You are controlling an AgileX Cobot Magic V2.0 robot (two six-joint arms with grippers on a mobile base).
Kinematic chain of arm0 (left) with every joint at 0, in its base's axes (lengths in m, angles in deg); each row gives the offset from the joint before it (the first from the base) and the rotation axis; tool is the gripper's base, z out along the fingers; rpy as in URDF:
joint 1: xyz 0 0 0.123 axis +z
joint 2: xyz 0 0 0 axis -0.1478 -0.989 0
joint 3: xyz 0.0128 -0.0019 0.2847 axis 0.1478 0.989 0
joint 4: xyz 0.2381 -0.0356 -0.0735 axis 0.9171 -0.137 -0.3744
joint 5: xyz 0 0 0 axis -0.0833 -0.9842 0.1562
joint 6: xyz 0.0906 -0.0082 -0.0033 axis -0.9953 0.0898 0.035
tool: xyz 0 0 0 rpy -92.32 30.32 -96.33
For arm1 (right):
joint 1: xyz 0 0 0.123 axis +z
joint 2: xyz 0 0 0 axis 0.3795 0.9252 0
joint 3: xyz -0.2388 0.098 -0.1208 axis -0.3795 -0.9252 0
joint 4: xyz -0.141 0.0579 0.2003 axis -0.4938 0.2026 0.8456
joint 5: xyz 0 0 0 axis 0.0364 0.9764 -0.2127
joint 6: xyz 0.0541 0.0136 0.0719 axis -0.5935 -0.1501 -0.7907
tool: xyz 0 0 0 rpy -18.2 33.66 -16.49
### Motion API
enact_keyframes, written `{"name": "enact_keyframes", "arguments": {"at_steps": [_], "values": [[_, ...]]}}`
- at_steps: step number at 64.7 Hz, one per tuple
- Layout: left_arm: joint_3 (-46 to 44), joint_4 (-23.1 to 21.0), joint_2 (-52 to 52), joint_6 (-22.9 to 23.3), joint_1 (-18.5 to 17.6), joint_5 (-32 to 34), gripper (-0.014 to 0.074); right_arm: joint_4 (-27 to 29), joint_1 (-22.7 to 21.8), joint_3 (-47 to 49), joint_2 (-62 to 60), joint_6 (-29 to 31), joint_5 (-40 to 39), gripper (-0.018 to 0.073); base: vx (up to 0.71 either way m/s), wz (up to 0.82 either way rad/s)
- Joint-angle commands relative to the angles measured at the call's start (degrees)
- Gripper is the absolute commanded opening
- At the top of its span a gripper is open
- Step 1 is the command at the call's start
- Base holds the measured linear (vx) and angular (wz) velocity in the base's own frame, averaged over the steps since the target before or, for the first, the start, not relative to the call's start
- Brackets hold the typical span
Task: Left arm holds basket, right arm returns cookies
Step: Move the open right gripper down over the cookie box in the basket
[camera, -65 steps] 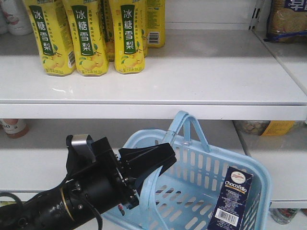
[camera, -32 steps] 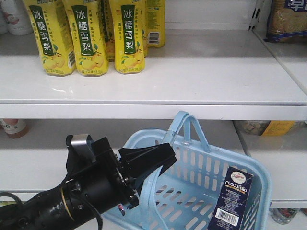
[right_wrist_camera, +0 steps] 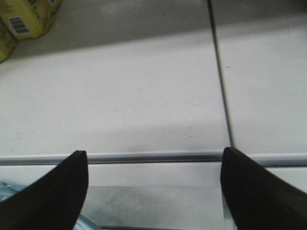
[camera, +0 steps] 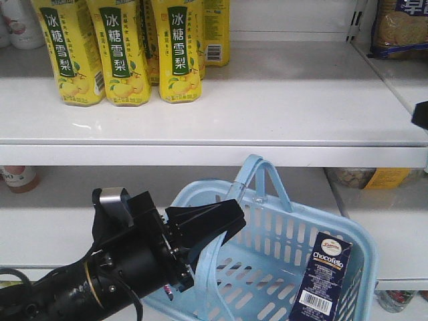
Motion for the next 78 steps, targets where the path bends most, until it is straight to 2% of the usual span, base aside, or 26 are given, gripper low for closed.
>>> {"name": "enact_keyframes", "arguments": {"at_steps": [1,18,34,45,64,78], "values": [[-2.22,-13.36,2.22,-1.56,1.63,13.41,0.0,-0.34,3.48,1.78,1.47,0.5,-5.33,0.0536,0.0,0.0],[-2.22,-13.36,2.22,-1.56,1.63,13.41,0.0,-8.61,15.71,1.78,3.21,-8.2,-5.07,0.0536,0.0,0.0],[-2.22,-13.36,2.22,-1.56,1.63,13.41,0.0,-15.12,25.63,1.87,3.21,-19.46,0.47,0.0536,0.0,0.0],[-2.22,-13.36,2.22,-1.56,1.63,13.41,0.0,-17.46,29.68,4.95,3.21,-24.92,7.7,0.0536,0.0,0.0],[-2.22,-13.36,2.22,-1.56,1.63,13.41,0.0,-16.86,34.82,9.1,3.21,-31.13,22.46,0.0536,0.0,0.0],[-2.22,-13.36,2.22,-1.56,1.63,13.41,0.0,-15.15,35.58,9.1,3.21,-34.02,28.63,0.0536,0.0,0.0]]}}
